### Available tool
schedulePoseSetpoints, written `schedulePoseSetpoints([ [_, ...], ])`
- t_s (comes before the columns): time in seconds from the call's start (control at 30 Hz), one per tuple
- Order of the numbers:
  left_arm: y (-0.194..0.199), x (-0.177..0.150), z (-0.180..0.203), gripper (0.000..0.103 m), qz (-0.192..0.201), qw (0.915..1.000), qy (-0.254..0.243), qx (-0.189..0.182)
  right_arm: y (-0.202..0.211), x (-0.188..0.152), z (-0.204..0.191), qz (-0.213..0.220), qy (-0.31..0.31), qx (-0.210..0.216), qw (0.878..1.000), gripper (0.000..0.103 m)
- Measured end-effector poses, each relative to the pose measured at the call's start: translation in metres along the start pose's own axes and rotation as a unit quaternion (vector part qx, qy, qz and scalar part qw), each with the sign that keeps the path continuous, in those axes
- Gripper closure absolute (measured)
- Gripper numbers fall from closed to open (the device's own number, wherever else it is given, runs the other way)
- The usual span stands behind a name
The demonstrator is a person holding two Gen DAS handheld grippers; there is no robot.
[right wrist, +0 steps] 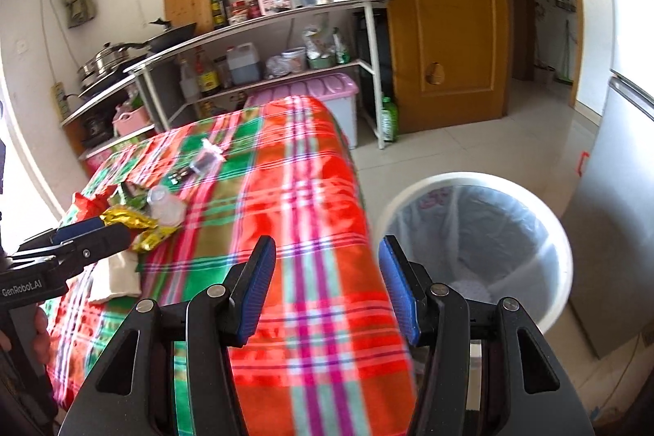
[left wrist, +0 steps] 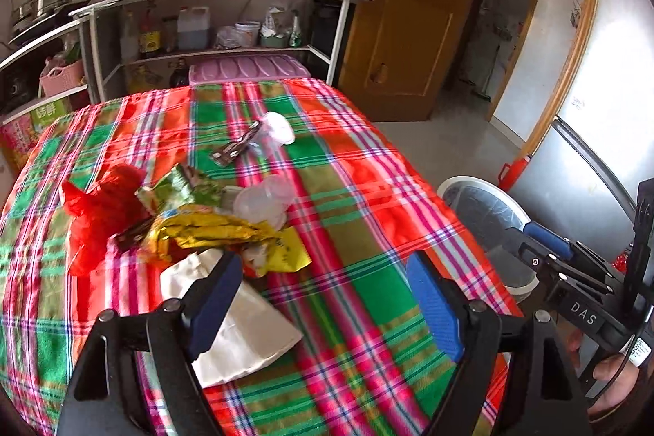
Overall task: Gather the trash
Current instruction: 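Return both tools to the table and grasp the white paper bag with the left gripper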
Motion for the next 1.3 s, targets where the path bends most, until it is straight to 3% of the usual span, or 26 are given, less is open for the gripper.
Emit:
schedulePoseSetpoints([
  [0.13,0.001,-0.013,-0.028,0.016,-0.004,0.9988,0.017,0.045,-0.013,-0.002,-0.023,-0.01,0.017,0.019,1.0,0.049],
  [0.33,-0.009,-0.027,-0.055,0.014,-0.028,0.9965,0.041,0.067,-0.034,-0.007,-0.049,-0.028,0.036,0.04,0.998,0.049],
  [0.57,-0.032,-0.036,-0.064,0.009,-0.055,0.9945,0.052,0.073,-0.047,-0.007,-0.066,-0.034,0.049,0.048,0.997,0.049],
  [0.8,-0.034,-0.037,-0.07,0.009,-0.048,0.994,0.064,0.075,-0.056,-0.006,-0.072,-0.04,0.053,0.047,0.997,0.05],
  [1.0,-0.025,-0.04,-0.08,0.026,-0.044,0.9945,0.071,0.063,-0.065,-0.004,-0.082,-0.048,0.061,0.061,0.995,0.05],
  [1.3,-0.018,-0.041,-0.096,0.036,-0.039,0.9944,0.089,0.042,-0.074,-0.002,-0.11,-0.054,0.091,0.084,0.991,0.05],
])
Point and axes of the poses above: each gripper's, at about its wrist camera, not at the fingertips, and y roughly against the way its jaws point, z to its right, x to its top, the point moved 2 cm from there along -y, roughly the way its jaws point, and after that the axes turned 3 degrees about x, right-handed, at the moved point
